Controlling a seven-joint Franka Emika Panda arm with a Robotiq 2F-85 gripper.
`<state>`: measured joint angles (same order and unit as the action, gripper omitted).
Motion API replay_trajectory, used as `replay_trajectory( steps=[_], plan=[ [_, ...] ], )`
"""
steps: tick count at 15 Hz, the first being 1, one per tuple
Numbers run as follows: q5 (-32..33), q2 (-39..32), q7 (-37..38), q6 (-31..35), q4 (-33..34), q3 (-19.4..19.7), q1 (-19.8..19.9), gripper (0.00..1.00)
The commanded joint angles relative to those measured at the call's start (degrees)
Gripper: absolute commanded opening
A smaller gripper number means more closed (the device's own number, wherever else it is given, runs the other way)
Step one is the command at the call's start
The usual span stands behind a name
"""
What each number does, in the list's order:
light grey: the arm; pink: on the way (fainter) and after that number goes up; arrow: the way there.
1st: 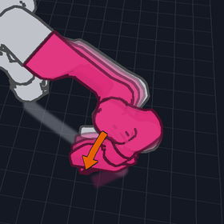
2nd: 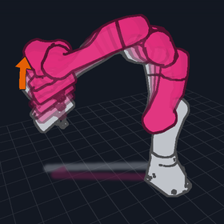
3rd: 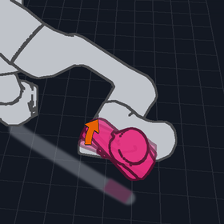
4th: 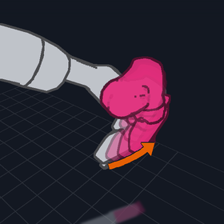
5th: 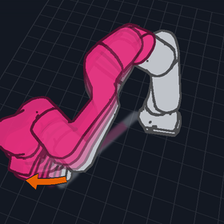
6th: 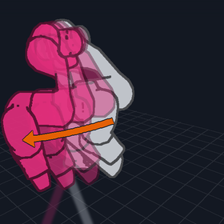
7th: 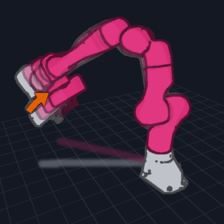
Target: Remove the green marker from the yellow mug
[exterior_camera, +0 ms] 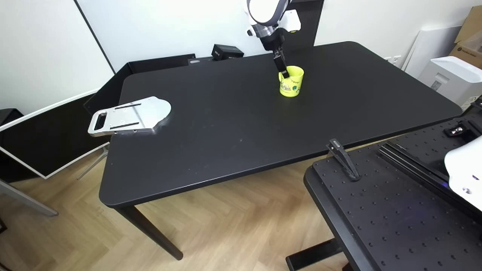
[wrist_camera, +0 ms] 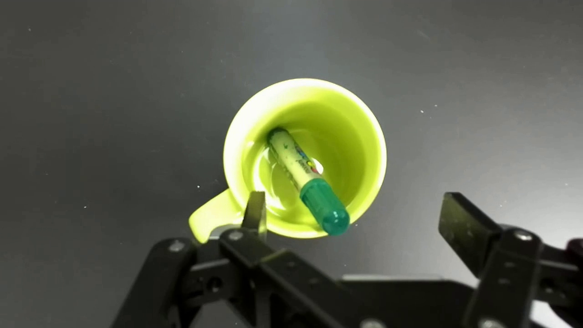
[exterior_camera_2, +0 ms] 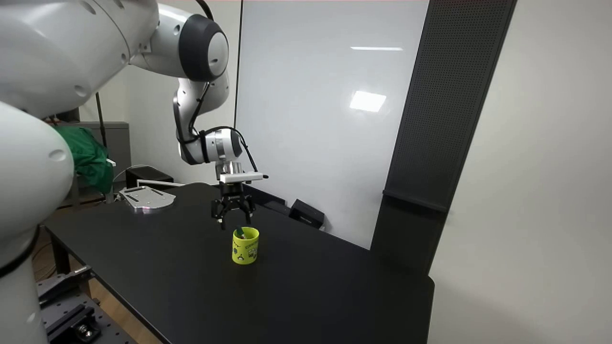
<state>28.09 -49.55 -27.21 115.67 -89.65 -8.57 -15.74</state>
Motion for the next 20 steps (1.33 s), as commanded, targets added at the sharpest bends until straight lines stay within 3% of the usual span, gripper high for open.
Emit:
replay_trajectory(
  steps=[1, 10, 17, 18, 20],
  plan=[
    [0.41, -1.18, 0.72, -0.38, 1.33, 0.56, -0.66, 0.67],
    [0.35, -2.19, 1.06, -1.28, 2.23, 0.76, -0.98, 0.05],
    [0.64, -1.58, 1.21, -2.01, 2.83, 0.72, -1.56, 0.06],
    [0.58, -1.47, 1.27, -1.98, 2.82, 0.67, -1.60, 0.48],
    [0.59, -1.38, 1.24, -1.98, 2.87, 0.65, -1.73, 0.51]
  ],
)
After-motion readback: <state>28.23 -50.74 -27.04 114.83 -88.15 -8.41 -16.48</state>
